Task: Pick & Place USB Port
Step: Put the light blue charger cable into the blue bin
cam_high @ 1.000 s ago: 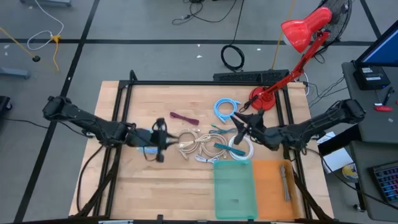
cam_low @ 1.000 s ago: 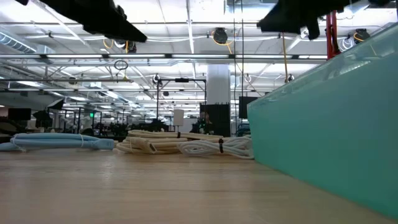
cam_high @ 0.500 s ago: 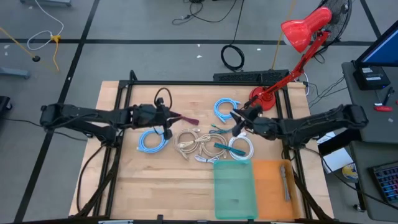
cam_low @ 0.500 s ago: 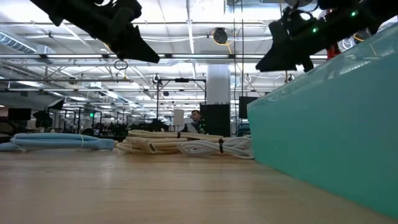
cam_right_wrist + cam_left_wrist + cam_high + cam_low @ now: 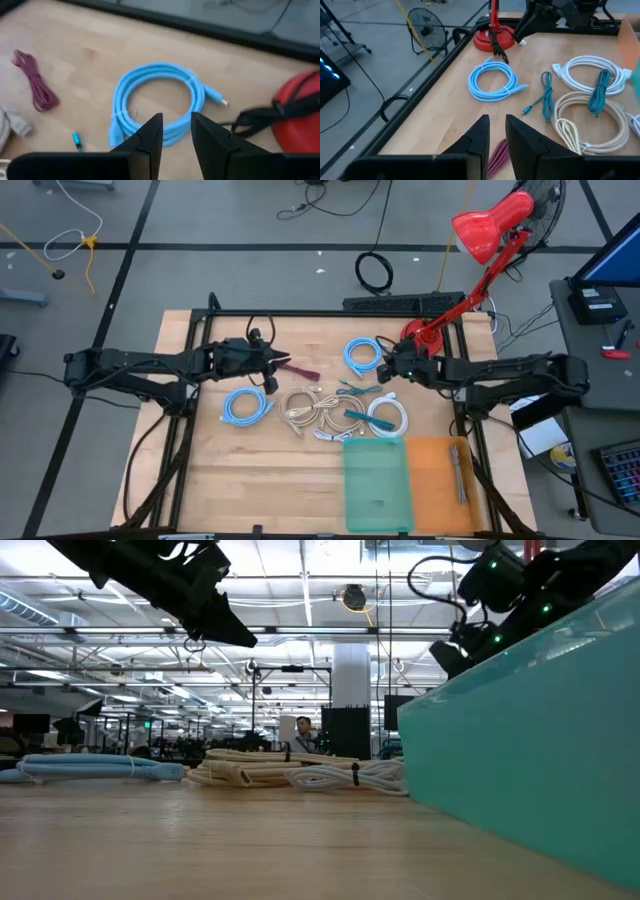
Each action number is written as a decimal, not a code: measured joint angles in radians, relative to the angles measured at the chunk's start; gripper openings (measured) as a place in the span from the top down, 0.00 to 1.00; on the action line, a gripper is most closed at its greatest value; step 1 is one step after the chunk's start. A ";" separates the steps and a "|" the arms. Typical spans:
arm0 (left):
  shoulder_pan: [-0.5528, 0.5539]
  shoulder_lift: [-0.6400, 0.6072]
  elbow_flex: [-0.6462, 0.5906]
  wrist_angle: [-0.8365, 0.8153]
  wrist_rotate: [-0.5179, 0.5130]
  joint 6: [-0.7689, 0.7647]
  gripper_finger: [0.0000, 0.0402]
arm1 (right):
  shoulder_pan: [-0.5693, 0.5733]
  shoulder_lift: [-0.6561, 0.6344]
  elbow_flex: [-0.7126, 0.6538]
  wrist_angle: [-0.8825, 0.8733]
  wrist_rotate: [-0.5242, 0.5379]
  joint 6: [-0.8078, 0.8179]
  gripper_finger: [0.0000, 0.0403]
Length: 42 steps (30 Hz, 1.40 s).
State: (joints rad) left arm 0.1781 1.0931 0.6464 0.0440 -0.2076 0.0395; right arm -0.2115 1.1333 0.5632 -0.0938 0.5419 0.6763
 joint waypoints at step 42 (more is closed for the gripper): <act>-0.172 0.000 0.000 -0.001 0.077 -0.098 0.83 | -0.104 0.194 0.324 -0.113 -0.241 -0.408 0.48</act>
State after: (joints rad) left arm 0.0059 1.0931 0.6464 0.0431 -0.1310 -0.0580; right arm -0.3158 1.3271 0.8868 -0.2065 0.3014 0.2687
